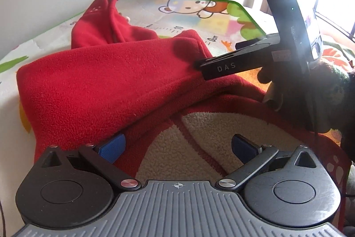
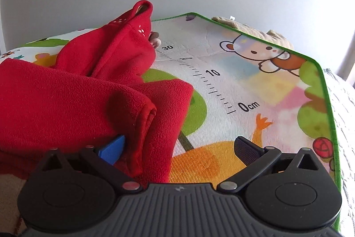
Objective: Fold clothes
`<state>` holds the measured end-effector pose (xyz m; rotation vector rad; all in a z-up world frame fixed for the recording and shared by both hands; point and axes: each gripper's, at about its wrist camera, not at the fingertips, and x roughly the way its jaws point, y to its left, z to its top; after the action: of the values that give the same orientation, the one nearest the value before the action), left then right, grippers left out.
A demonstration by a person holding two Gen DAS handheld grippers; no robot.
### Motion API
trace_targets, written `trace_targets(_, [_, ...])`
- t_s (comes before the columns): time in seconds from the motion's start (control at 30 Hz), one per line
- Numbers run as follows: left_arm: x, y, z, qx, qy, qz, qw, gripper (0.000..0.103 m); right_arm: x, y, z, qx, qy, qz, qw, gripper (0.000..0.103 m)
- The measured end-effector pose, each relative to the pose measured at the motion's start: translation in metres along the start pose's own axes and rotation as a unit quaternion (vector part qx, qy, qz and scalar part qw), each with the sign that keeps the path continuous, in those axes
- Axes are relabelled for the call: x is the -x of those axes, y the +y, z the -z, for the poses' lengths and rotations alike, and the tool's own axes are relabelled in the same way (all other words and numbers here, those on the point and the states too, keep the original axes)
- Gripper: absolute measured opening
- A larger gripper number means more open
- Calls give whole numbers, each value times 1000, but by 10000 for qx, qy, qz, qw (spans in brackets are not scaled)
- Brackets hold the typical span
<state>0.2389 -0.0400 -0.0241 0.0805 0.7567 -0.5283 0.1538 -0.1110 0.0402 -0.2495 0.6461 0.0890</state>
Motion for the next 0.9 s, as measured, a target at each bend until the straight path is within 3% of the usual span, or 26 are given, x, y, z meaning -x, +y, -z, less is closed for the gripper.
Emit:
trace_targets(0.2, [0, -2, -2, 82, 34, -51, 9999, 103, 4, 17, 3, 403, -170, 353, 9984, 103])
trace_targets(0.37, [13, -6, -1, 168, 72, -178, 9997, 103, 5, 15, 3, 376, -172, 313, 9987, 103])
trace_targets(0.5, [46, -15, 1, 71, -147, -332, 9993, 103, 20, -1, 3, 43, -61, -145, 9999, 103])
trace_targets(0.67, [79, -24, 18, -14, -195, -614, 9979, 103, 74, -27, 17, -570, -128, -964, 9936, 103])
trace_targets(0.9, [110, -42, 56, -102, 28, -786, 9969, 103, 140, -52, 79, -915, -141, -1490, 9845, 103])
